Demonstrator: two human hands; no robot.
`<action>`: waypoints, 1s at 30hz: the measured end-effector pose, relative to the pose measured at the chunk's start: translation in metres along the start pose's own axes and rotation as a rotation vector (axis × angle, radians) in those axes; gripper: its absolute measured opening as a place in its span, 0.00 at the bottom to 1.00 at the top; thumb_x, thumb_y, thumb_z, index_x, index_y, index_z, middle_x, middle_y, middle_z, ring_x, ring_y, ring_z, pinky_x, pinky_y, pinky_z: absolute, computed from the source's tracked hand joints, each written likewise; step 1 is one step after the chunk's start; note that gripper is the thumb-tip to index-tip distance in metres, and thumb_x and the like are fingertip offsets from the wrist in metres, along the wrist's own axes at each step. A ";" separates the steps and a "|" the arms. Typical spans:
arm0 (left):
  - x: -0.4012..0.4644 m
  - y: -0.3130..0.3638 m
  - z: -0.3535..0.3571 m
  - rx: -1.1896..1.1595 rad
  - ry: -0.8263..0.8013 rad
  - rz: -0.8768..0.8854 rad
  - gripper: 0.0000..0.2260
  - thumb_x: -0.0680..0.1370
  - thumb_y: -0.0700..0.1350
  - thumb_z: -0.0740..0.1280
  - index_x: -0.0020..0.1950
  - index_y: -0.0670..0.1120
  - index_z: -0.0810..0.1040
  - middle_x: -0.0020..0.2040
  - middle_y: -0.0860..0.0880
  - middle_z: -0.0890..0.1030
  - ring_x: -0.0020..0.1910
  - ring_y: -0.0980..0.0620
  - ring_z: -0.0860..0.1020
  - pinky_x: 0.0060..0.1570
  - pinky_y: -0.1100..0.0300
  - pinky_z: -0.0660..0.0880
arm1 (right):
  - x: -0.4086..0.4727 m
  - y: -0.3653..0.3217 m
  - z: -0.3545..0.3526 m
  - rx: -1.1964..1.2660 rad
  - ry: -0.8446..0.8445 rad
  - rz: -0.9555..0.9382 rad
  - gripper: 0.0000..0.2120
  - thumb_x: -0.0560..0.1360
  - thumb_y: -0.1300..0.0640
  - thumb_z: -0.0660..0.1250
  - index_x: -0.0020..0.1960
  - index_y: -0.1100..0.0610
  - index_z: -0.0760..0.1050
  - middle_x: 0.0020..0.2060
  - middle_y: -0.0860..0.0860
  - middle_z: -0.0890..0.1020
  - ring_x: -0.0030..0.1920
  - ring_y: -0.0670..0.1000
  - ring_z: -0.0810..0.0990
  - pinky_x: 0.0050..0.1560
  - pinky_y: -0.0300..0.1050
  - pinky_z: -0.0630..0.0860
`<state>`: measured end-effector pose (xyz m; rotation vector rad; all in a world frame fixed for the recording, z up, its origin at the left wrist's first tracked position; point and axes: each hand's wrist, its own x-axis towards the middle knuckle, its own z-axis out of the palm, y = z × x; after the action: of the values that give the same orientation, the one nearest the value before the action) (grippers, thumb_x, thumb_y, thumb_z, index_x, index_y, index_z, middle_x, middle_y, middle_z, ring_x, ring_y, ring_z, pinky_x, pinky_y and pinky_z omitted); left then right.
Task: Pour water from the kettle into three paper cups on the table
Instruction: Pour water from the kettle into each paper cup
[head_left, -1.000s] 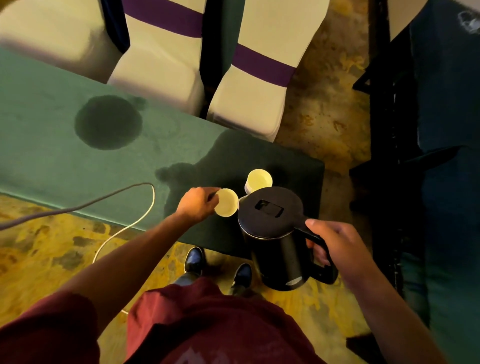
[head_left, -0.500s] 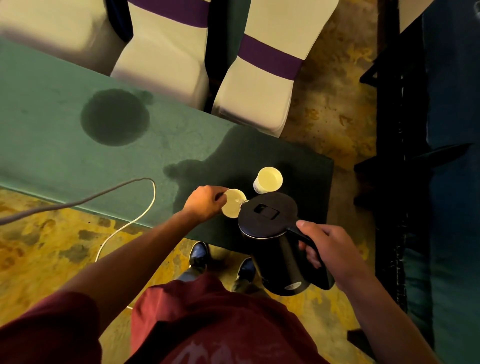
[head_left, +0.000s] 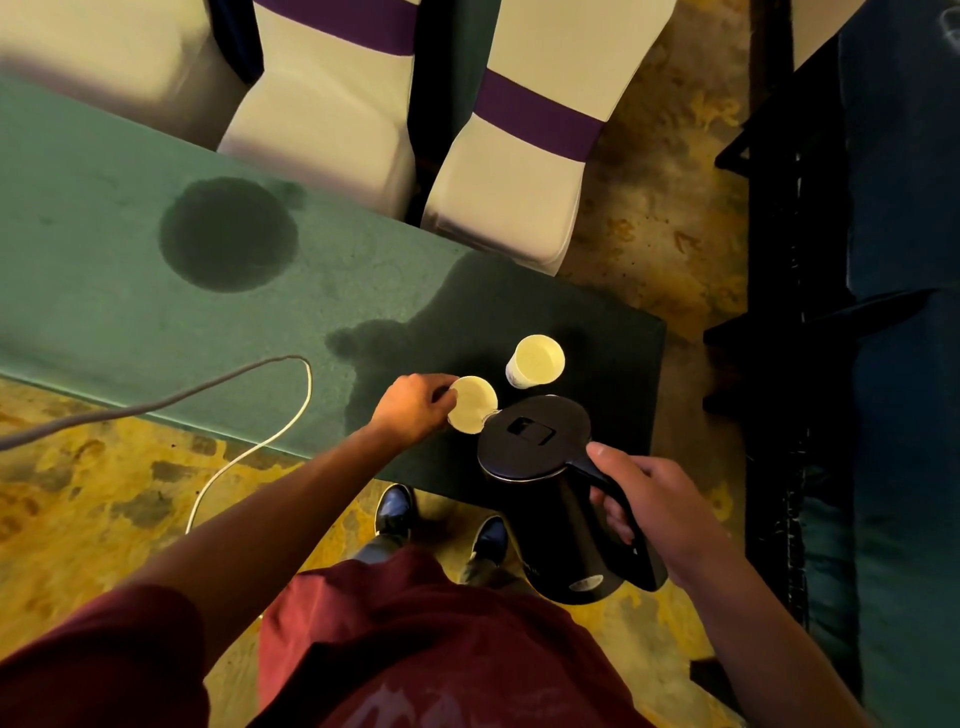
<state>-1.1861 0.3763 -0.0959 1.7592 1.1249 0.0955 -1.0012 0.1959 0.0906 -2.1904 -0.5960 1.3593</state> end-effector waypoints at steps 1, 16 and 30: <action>0.000 0.000 0.001 -0.005 0.004 -0.004 0.15 0.82 0.46 0.62 0.67 0.48 0.79 0.44 0.47 0.84 0.35 0.53 0.82 0.39 0.56 0.81 | 0.000 0.000 0.000 -0.003 0.003 -0.004 0.24 0.80 0.42 0.64 0.37 0.61 0.79 0.24 0.51 0.72 0.26 0.49 0.70 0.32 0.45 0.67; 0.003 -0.003 0.003 -0.093 0.001 -0.051 0.15 0.83 0.46 0.62 0.68 0.46 0.78 0.48 0.45 0.84 0.39 0.51 0.84 0.38 0.59 0.82 | 0.004 0.001 -0.002 -0.031 0.021 -0.019 0.29 0.79 0.40 0.65 0.41 0.67 0.79 0.26 0.53 0.72 0.27 0.50 0.70 0.32 0.46 0.67; 0.005 -0.008 0.006 -0.141 0.009 -0.073 0.14 0.83 0.47 0.63 0.67 0.47 0.79 0.43 0.45 0.85 0.38 0.49 0.85 0.41 0.52 0.84 | 0.005 0.002 -0.002 -0.029 0.008 0.000 0.26 0.79 0.39 0.65 0.38 0.62 0.80 0.25 0.52 0.73 0.26 0.50 0.71 0.31 0.45 0.68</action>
<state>-1.1849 0.3764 -0.1071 1.5929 1.1598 0.1349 -0.9969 0.1973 0.0870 -2.2182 -0.6166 1.3487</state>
